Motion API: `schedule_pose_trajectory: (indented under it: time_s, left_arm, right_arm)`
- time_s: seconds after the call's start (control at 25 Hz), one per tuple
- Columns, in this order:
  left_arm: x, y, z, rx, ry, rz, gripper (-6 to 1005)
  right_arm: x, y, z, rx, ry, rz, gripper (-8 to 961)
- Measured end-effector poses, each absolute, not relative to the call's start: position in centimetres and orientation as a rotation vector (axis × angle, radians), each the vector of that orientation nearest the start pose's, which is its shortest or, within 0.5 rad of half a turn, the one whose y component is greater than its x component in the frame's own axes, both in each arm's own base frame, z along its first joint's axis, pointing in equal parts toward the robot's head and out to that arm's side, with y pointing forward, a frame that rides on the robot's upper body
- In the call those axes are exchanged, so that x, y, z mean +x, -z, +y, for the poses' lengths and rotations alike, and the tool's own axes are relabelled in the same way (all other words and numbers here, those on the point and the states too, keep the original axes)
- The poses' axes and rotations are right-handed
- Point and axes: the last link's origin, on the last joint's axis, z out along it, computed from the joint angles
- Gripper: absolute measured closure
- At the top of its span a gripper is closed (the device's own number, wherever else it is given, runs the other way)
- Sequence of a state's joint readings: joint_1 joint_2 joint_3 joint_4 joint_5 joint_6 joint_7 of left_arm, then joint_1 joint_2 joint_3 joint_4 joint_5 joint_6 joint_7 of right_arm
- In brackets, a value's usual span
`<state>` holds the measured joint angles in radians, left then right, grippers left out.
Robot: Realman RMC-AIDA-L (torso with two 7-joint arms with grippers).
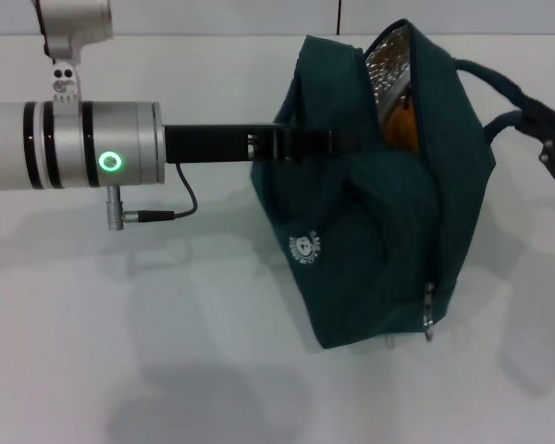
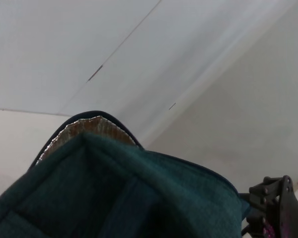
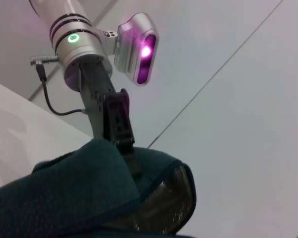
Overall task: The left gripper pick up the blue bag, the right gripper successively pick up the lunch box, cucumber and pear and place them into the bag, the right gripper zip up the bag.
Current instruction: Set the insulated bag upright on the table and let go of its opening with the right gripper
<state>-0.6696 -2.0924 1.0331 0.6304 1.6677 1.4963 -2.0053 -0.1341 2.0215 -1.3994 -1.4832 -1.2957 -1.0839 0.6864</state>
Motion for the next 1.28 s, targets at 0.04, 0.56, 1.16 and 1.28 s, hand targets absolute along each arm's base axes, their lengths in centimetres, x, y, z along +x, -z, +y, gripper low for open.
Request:
schedule_pose_trajectory:
  time_s: [0.04, 0.56, 1.16, 1.28]
  left_arm:
    - [-16.7, 3.3, 35.7, -2.788, 0.984, -1.289, 931]
    - [-17.6, 3.3, 35.7, -2.743, 0.989, -1.284, 930]
    - [-19.8, 3.5, 34.5, -2.654, 1.064, -1.381, 929]
    - [-20.0, 3.5, 34.3, -2.656, 1.066, -1.388, 929]
  right_arm:
    - [22.6, -6.9, 26.8, -2.169, -0.359, -0.501, 904]
    - [21.0, -8.4, 27.2, -2.105, -0.334, -0.579, 911]
    - [21.5, -6.0, 25.2, -2.29, -0.51, -0.512, 913]
    - [22.0, -5.8, 25.0, -2.313, -0.532, -0.472, 913]
